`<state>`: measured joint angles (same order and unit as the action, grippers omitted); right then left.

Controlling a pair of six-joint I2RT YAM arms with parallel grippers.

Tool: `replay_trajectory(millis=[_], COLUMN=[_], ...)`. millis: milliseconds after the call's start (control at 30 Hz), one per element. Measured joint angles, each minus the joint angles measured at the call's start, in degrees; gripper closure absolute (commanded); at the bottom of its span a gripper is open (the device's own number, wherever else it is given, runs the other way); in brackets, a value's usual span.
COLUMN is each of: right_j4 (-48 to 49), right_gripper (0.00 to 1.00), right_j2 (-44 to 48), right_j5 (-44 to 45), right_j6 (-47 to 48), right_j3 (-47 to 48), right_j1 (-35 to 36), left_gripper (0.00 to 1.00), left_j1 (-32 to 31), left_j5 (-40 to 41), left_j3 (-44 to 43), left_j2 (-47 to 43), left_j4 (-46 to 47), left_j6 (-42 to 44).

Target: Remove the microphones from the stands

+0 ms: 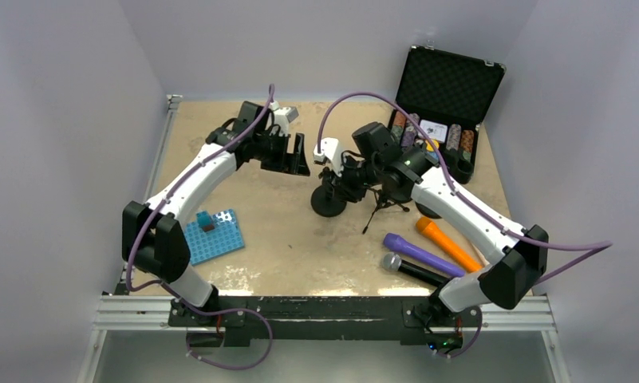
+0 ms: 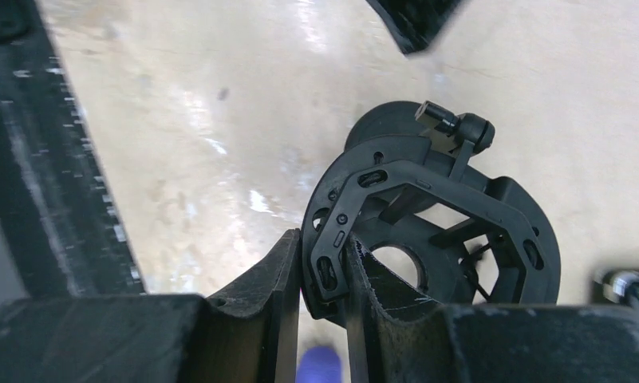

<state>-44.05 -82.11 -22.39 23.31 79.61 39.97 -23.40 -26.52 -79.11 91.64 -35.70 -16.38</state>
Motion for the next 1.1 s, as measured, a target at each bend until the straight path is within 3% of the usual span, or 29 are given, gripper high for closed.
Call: replay_trajectory(millis=[300,633,700,767,933,1100], right_j4=[1.62,0.79,0.79,0.79,0.79,1.14], right_gripper=[1.00,1.00,0.91,0.71,0.41,0.33], right_j2=[-0.20,0.42,0.42,0.42,0.42,0.44], right_j5=[9.51,6.23,5.81,5.20,3.93,2.80], right_j6=[2.34,0.35,-0.15,-0.46,-2.62,-4.26], right_j3=[0.28,0.83,1.20,1.38,1.90,4.98], right_j1=[-0.66,-1.79,-2.01,-2.45,-4.24,-5.44], left_gripper=[0.16,0.16,0.16,0.16,0.16,0.16], left_j1=[1.31,1.31,1.31,1.31,1.31,1.31], left_j5=[5.46,5.99,5.99,6.03,6.23,6.29], left_j3=[-4.83,-4.92,-5.05,-5.16,-5.44,-7.23], left_j2=[0.28,-0.17,-0.44,-0.72,-1.81,-2.43], left_j4=[-9.42,-12.00,-12.11,-12.31,-13.22,-14.08], left_j6=[2.49,2.73,3.08,3.54,4.35,5.60])
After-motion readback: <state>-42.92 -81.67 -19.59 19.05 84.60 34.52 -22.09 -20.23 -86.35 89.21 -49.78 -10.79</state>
